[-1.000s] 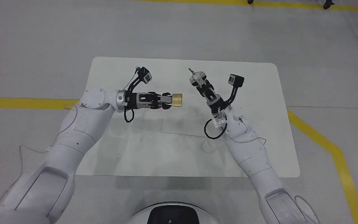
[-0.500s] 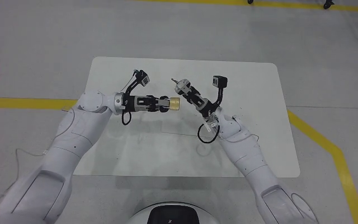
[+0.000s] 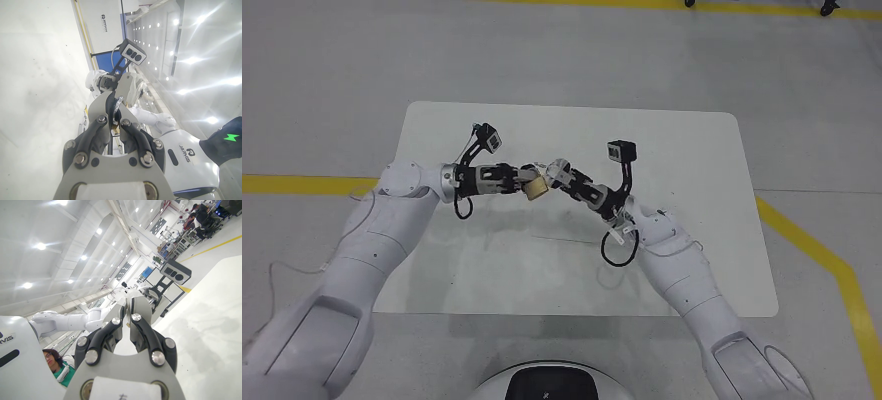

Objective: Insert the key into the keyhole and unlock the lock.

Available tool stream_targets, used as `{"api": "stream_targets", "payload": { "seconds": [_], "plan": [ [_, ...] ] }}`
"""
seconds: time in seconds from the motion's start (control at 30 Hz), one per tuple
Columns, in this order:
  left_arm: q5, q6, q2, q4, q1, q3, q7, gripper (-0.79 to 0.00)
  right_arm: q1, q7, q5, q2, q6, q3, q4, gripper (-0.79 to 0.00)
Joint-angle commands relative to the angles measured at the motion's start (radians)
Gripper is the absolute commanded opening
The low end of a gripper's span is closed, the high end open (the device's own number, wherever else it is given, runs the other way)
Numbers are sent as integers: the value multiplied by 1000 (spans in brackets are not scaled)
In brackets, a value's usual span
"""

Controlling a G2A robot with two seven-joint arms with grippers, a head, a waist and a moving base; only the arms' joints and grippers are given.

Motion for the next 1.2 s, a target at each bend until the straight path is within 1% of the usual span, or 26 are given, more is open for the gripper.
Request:
{"api": "stream_targets", "payload": {
  "seconds": [0.0, 0.13, 0.23, 0.3, 0.37, 0.47, 0.53, 0.63, 1.07, 1.17],
  "plan": [
    [-12, 7, -3, 12, -4, -1, -7, -785, 1, 29, -5, 2, 4, -2, 0, -785],
    [-61, 48, -12, 39, -9, -4, -31, -785, -2, 49, -1, 2, -2, -11, -13, -785],
    [-108, 94, -21, 65, -15, -6, -64, -785, -7, 44, 35, 3, -29, -1, -25, -785],
    [-131, 125, -26, 87, -23, -7, -80, -785, -11, 35, 61, 9, -29, 25, -37, -785],
    [-154, 177, -31, 113, -33, -9, -82, -785, -22, 17, 66, 15, -29, 58, -53, -785],
    [-168, 234, -38, 142, -49, -11, -67, -785, -48, -37, 17, 24, -29, 115, -78, -785],
    [-135, 227, -39, 147, -62, -3, -76, -785, -69, -88, -56, 30, -29, 153, -99, -785],
    [-57, 187, -37, 131, -70, 17, -114, -785, -105, -171, -138, 36, -20, 198, -143, -785],
    [-57, 187, -37, 131, -70, 17, -114, -785, -105, -171, -138, 36, -20, 198, -143, -785],
    [-57, 187, -37, 131, -70, 17, -114, -785, -110, -185, -184, 37, 14, 200, -163, -785]
  ]
}}
